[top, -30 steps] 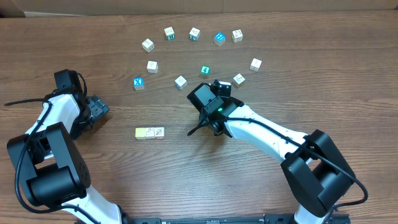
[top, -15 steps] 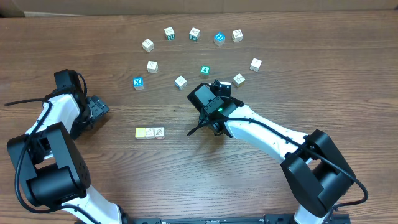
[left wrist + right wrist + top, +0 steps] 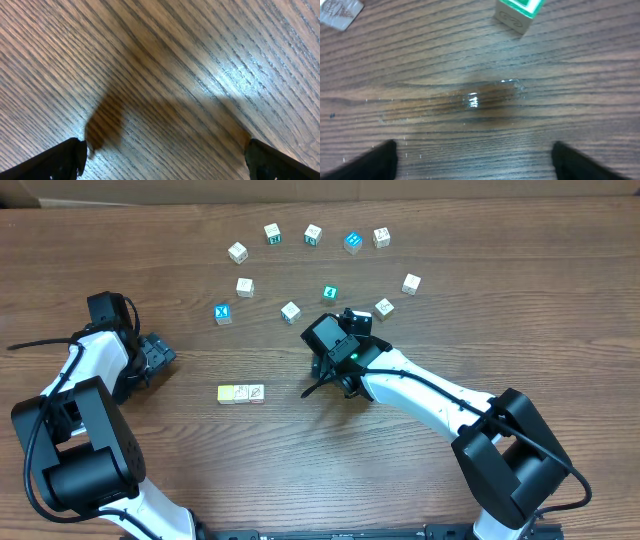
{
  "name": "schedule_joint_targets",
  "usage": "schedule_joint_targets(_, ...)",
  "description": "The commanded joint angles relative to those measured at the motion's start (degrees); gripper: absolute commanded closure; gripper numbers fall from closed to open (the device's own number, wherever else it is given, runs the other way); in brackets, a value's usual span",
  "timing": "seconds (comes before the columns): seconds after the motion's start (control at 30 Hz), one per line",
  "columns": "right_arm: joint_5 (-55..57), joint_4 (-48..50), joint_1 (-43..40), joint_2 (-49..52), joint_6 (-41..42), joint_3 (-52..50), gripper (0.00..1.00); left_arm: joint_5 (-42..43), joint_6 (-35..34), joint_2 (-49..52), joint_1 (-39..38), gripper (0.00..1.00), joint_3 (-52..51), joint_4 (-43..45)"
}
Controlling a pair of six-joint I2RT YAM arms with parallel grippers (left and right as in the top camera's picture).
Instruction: Form a horizontal line
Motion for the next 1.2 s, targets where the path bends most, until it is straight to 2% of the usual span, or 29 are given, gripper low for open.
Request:
schedule_joint_targets(0.0, 0.55, 0.39, -0.22, -1.11, -0.02, -0.28, 0.0, -0.37, -0.13, 1.01, -0.13, 0.0, -0.37, -0.37)
schedule_joint_targets(0.63, -0.04, 1.22, -0.24, -1.11, -0.09, -0.28, 0.0, -0.37, -0.15, 1.01, -0.13, 0.0, -0.37, -0.37)
schedule_joint_targets(0.77, -0.04, 1.2, -1.53, -1.11, -3.69, 0.55, 0.0, -0.37, -0.15, 1.01, -0.13, 0.0, -0.37, -0.37)
schedule_joint_targets(0.87, -4.74, -6.51, -4.33, -1.11, -4.74, 6.19, 0.0, -0.37, -0.13, 1.01, -0.13, 0.0, -0.37, -0.37)
schedule_joint_targets(1.03, -8.96, -23.89, -9.84, -1.11, -4.76, 22.45, 0.0, -0.37, -0.15, 1.01, -0.13, 0.0, -0.37, -0.37)
schedule_joint_targets(1.17, -8.98, -28.02, -13.0, -1.11, -6.29, 29.31, 0.0, -0.37, -0.13, 1.01, -0.13, 0.01, -0.37, -0.37)
